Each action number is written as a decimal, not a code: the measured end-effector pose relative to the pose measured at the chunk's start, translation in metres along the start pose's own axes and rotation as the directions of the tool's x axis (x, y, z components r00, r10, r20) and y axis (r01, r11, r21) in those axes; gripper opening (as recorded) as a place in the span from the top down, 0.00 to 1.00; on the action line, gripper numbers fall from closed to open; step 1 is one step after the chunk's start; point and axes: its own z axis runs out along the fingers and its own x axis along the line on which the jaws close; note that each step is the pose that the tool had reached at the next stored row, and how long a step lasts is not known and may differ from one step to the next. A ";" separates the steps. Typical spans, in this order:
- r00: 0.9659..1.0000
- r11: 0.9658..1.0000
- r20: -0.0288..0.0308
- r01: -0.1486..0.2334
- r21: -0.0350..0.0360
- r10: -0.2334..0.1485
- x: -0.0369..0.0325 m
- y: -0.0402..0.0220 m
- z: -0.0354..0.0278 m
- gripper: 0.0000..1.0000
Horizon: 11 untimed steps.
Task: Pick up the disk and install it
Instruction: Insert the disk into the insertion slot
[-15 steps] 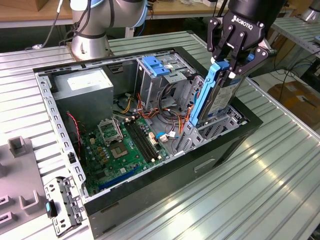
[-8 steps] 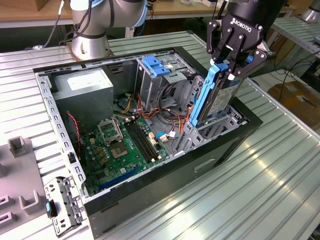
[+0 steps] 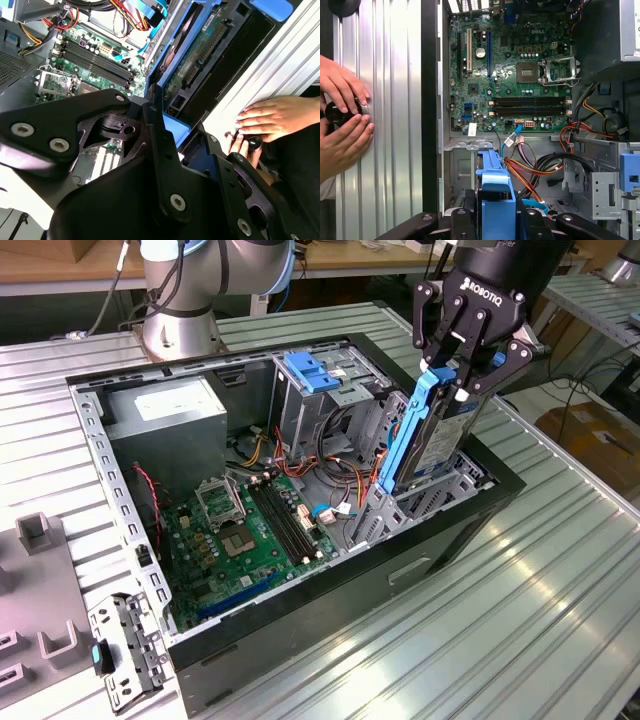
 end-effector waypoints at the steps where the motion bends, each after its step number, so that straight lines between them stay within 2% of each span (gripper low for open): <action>1: 1.000 1.000 0.000 0.000 0.000 0.000 0.0000 0.0000 0.0000 0.63; 7: 1.000 1.000 0.000 0.000 0.000 0.000 0.0003 -0.0001 0.0026 0.63; 11: 1.000 1.000 0.000 0.000 0.000 0.000 0.0002 -0.0002 0.0071 0.63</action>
